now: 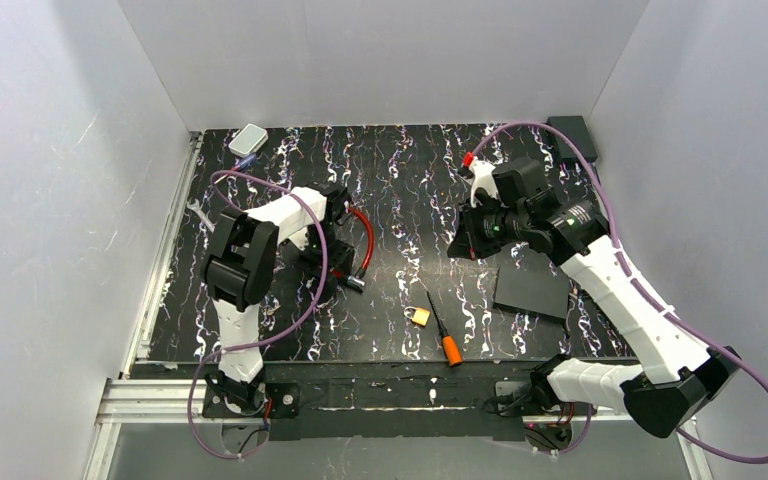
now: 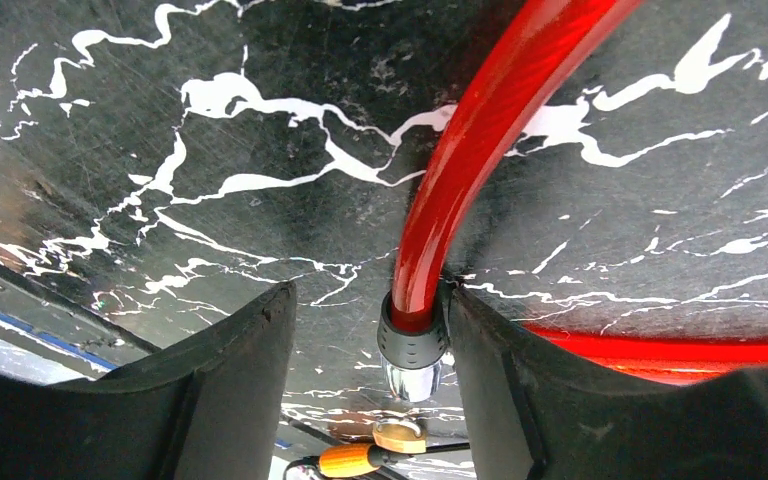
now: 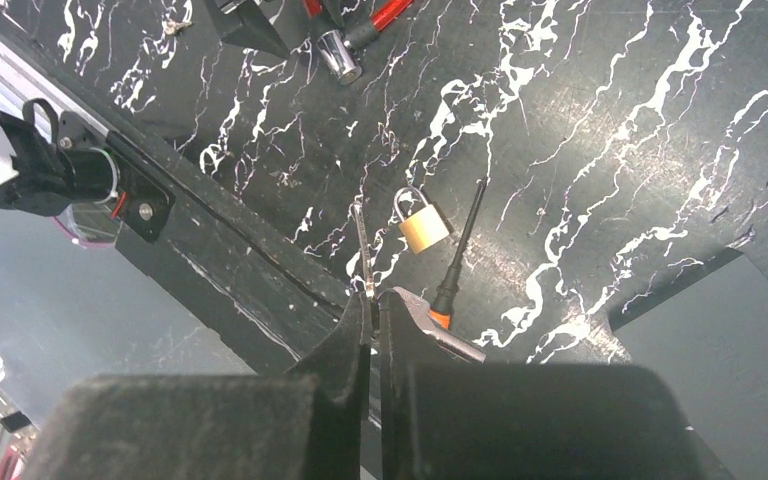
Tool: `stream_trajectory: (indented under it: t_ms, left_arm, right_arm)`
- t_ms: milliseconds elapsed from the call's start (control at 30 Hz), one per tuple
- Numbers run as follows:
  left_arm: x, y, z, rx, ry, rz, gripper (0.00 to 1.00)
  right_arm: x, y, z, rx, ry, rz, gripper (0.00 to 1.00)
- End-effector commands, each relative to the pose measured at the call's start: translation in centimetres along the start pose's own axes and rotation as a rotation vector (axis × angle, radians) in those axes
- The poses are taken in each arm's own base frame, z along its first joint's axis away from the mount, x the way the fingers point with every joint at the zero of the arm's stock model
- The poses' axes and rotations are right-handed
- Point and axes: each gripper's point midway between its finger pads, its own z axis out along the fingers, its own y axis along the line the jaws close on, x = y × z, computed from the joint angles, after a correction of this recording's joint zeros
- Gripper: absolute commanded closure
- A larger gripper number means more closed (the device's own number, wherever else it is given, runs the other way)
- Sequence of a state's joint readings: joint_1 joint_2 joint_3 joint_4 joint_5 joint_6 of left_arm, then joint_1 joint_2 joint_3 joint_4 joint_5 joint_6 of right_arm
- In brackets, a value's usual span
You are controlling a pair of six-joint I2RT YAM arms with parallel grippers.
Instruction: Unlock with the key
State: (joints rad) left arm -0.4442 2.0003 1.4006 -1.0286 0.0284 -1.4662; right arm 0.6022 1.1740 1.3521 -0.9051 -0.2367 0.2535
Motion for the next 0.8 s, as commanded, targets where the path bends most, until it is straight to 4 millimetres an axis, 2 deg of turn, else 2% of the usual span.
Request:
stream_trajectory:
  t_ms: [0, 300, 433, 633, 767]
  left_arm:
    - [-0.2, 1.5, 0.2, -0.075, -0.044, -0.056, 0.45]
    - [2.1, 0.8, 1.3, -0.088, -0.016, -0.169, 0.43]
    - [2.0, 1.3, 1.6, -0.102, -0.038, -0.248, 0.45]
    - [0.9, 2.0, 2.1, -0.096, -0.132, -0.379, 0.65]
    - [0.2, 1.7, 2.6, -0.068, -0.162, -0.404, 0.95]
  right_arm:
    - [-1.1, 0.2, -0.6, -0.009, -0.010, -0.068, 0.99]
    - [-0.6, 0.4, -0.5, -0.027, 0.015, -0.071, 0.99]
    - [-0.3, 0.4, -0.7, -0.029, 0.027, -0.068, 0.99]
    - [0.1, 0.6, -1.1, -0.036, 0.040, -0.066, 0.99]
    - [0.2, 0.8, -1.3, -0.045, 0.050, -0.070, 0.99]
